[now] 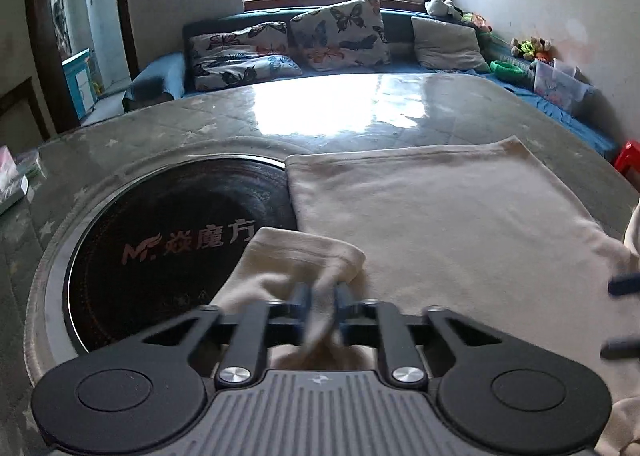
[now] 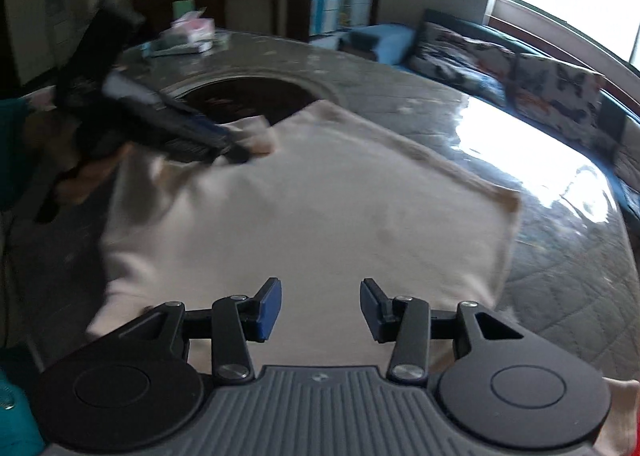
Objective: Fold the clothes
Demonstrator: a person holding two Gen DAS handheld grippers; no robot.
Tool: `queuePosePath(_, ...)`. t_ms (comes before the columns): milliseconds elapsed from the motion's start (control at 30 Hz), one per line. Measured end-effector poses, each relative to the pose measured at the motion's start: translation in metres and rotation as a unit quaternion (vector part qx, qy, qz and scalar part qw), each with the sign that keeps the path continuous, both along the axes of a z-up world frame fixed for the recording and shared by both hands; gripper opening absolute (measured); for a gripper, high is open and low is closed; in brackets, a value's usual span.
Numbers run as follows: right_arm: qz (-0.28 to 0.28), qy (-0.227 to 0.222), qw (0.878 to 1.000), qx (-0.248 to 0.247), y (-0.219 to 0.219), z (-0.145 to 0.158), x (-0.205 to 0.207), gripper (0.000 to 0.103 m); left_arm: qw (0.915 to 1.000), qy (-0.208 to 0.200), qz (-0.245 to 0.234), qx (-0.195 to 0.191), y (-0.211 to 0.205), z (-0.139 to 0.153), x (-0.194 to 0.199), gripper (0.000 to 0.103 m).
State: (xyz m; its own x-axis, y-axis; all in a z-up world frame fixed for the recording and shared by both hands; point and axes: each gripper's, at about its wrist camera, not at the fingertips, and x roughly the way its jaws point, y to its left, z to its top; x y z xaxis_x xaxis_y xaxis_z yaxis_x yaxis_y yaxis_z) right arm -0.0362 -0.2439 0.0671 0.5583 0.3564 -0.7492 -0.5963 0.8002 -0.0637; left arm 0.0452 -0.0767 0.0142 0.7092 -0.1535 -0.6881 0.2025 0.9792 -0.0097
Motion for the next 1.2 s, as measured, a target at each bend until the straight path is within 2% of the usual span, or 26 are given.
queuePosePath(33, 0.010, -0.001, 1.000, -0.001, 0.005, 0.000, -0.003, 0.044, 0.9999, -0.004, 0.008, -0.009, 0.007, 0.004, -0.002, 0.005)
queuePosePath(167, 0.058, -0.007, 0.998, -0.001, 0.025, 0.004, -0.017, 0.044, 0.9965, -0.033, 0.062, -0.045, 0.046, 0.026, -0.013, 0.004)
queuePosePath(333, 0.127, -0.014, 0.992, 0.001, 0.058, 0.004, -0.034, 0.046, 0.9845, -0.071, 0.141, -0.077, 0.104, 0.048, -0.038, 0.002)
queuePosePath(433, 0.168, -0.026, 0.985, -0.011, 0.081, -0.001, -0.044, 0.046, 0.9770, -0.076, 0.176, -0.094, 0.134, 0.050, -0.052, 0.002)
queuePosePath(500, 0.187, -0.032, 0.982, -0.017, 0.095, -0.005, -0.050, 0.046, 0.9753, -0.064, 0.188, -0.096, 0.146, 0.047, -0.058, 0.002)
queuePosePath(600, 0.200, -0.035, 0.979, -0.026, 0.112, -0.014, -0.053, 0.045, 0.9801, -0.044, 0.171, -0.090, 0.141, 0.043, -0.060, 0.003)
queuePosePath(800, 0.208, -0.033, 0.977, -0.032, 0.126, -0.023, -0.053, 0.043, 0.9941, -0.037, 0.071, -0.073, 0.085, 0.045, -0.041, 0.008)
queuePosePath(867, 0.204, -0.028, 0.978, -0.030, 0.125, -0.023, -0.051, 0.043, 0.9962, -0.028, 0.044, -0.070, 0.066, 0.041, -0.028, 0.012)
queuePosePath(933, 0.201, -0.023, 0.979, -0.026, 0.125, -0.023, -0.050, 0.042, 0.9978, -0.017, 0.023, -0.060, 0.048, 0.034, -0.013, 0.020)
queuePosePath(967, 0.201, -0.021, 0.979, -0.024, 0.124, -0.023, -0.049, 0.042, 0.9983, -0.011, 0.016, -0.054, 0.040, 0.030, -0.007, 0.023)
queuePosePath(1000, 0.200, -0.020, 0.979, -0.022, 0.124, -0.023, -0.049, 0.037, 0.9988, -0.007, 0.012, -0.047, 0.033, 0.026, -0.002, 0.033)
queuePosePath(1033, 0.199, -0.018, 0.980, -0.020, 0.123, -0.023, -0.048, 0.036, 0.9991, -0.002, 0.010, -0.041, 0.028, 0.022, 0.003, 0.038)
queuePosePath(1200, 0.194, -0.014, 0.981, -0.012, 0.120, -0.023, -0.046, 0.034, 0.9992, 0.019, 0.025, -0.026, 0.020, 0.004, 0.027, 0.038)
